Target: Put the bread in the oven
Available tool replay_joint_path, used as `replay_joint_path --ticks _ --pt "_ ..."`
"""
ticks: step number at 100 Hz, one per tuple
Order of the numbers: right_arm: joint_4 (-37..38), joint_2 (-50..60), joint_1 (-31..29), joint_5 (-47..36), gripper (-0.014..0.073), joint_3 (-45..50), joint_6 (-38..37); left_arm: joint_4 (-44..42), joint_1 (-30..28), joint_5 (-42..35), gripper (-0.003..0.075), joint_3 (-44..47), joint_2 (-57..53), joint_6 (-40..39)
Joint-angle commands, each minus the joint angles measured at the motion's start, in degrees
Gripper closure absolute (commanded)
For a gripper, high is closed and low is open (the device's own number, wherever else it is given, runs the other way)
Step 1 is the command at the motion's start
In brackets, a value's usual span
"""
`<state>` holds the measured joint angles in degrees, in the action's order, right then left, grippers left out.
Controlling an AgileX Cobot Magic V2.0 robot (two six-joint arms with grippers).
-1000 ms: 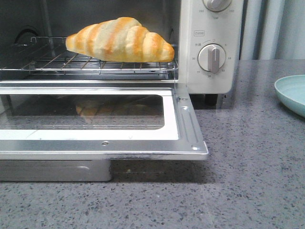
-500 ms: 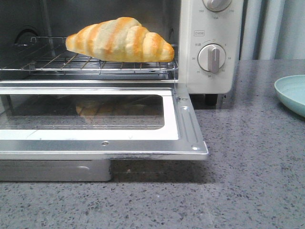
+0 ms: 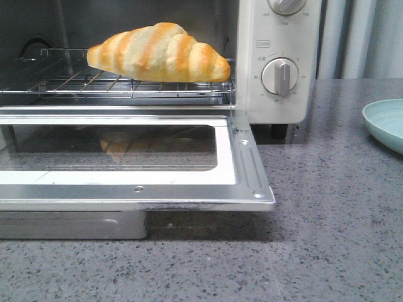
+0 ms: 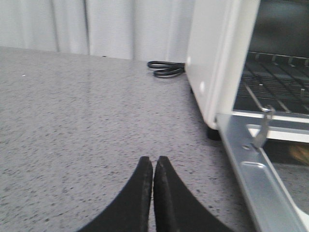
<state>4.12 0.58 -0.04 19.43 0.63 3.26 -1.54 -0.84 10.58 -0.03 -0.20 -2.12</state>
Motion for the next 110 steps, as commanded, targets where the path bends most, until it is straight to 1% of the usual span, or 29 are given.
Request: replay_joint_path --ticks 1,17,46,61,74,90,98,110 --pt "-0.58 1.15 -0.38 -1.57 0.0662 0.64 0.12 0.88 -0.83 -3.69 0.0741 1.32 -1.75 0.03" --pt "-0.58 1.15 -0.38 -1.57 0.0662 0.64 0.12 0.97 -1.08 -0.82 0.0741 1.32 -1.75 2.12" --pt "-0.58 1.15 -0.38 -1.57 0.0662 0.64 0.12 1.54 -1.08 6.36 0.0741 1.32 -1.75 2.12" --pt "-0.58 1.15 -0.38 -1.57 0.0662 0.64 0.12 1.54 -1.08 6.26 0.0741 1.32 -1.75 2.44" --pt "-0.58 1.15 -0.38 -1.57 0.0662 0.64 0.12 1.54 -1.08 6.13 0.0741 1.32 -1.75 4.52" --pt "-0.58 1.15 -0.38 -1.57 0.0662 0.64 0.12 1.54 0.77 6.13 0.0741 1.32 -1.75 6.53" --pt "-0.58 1.15 -0.38 -1.57 0.0662 0.64 0.12 3.30 1.62 6.13 0.0741 1.32 -1.75 8.62" --pt "-0.58 1.15 -0.38 -1.57 0.0662 0.64 0.12 3.91 1.61 6.13 0.0741 1.32 -1.75 9.42"
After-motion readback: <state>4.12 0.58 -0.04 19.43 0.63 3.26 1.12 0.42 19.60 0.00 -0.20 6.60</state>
